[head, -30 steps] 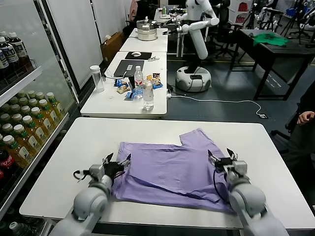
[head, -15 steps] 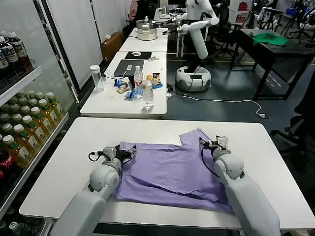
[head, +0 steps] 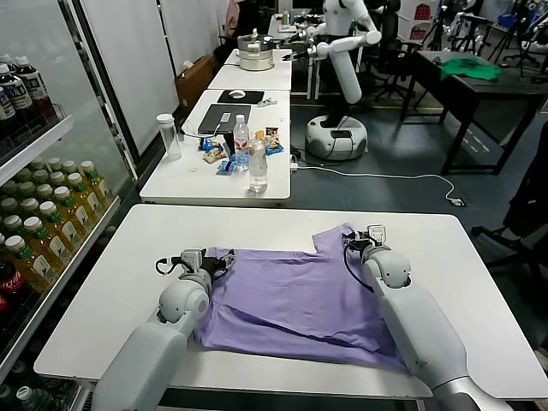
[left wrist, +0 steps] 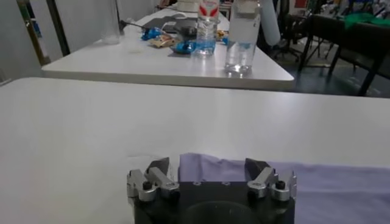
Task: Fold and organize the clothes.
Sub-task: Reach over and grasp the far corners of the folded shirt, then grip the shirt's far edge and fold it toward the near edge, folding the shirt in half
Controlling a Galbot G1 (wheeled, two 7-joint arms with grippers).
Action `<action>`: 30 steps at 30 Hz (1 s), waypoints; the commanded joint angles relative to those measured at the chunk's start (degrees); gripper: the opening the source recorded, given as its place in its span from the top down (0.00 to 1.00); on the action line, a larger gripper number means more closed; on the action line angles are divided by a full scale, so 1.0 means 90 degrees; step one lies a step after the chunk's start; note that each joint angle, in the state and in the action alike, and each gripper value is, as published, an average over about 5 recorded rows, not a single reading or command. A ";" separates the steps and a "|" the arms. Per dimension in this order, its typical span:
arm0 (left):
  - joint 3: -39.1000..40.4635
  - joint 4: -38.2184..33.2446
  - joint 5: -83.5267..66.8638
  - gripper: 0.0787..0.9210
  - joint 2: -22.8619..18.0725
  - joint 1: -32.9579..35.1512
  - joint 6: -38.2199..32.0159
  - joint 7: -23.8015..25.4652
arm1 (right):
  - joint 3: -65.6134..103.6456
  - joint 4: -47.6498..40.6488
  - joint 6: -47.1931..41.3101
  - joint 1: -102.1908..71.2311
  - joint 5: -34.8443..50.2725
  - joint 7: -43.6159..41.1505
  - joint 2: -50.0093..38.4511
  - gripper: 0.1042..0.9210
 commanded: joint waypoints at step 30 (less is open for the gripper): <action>-0.0663 -0.2264 -0.0882 0.99 0.0717 0.1433 -0.1432 0.0337 | 0.0797 0.2913 0.0454 -0.1455 0.1578 -0.0297 -0.0974 0.99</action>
